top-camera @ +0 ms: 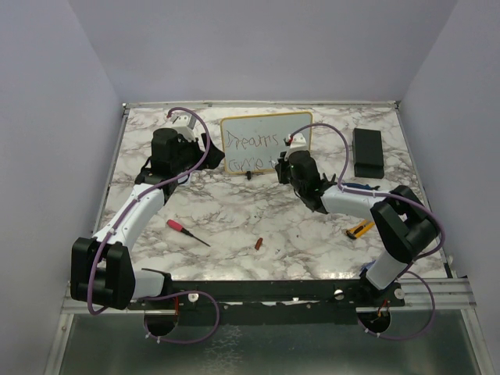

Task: Write a sentence on the whiteboard

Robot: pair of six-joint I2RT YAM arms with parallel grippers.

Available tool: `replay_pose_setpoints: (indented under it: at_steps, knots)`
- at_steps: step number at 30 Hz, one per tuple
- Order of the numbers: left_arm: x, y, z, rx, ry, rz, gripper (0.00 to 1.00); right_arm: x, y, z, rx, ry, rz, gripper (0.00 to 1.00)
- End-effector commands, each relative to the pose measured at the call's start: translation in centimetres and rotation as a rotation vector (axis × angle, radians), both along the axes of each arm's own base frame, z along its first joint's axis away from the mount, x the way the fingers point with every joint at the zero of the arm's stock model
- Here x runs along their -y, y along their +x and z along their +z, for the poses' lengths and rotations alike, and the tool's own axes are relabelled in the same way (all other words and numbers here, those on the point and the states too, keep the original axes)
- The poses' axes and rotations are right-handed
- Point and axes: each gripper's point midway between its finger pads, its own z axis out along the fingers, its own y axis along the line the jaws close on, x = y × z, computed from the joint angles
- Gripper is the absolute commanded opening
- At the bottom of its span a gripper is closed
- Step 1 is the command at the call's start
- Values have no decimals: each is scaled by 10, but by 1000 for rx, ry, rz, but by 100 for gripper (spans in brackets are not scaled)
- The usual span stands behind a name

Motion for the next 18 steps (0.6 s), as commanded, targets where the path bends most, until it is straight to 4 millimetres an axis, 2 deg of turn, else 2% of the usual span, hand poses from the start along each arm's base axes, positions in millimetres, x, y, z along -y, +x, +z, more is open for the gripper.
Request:
replay_pose_setpoints:
  at_steps: [1, 12, 18]
  knots:
    - [2, -2, 2, 11, 1, -7, 76, 3, 11, 18, 52, -1, -33, 1]
    - [3, -2, 2, 11, 0, -10, 76, 8, -8, -19, -41, -17, -17, 0]
    - [3, -2, 2, 10, -1, -10, 76, 11, -12, -28, -63, -22, -19, 1]
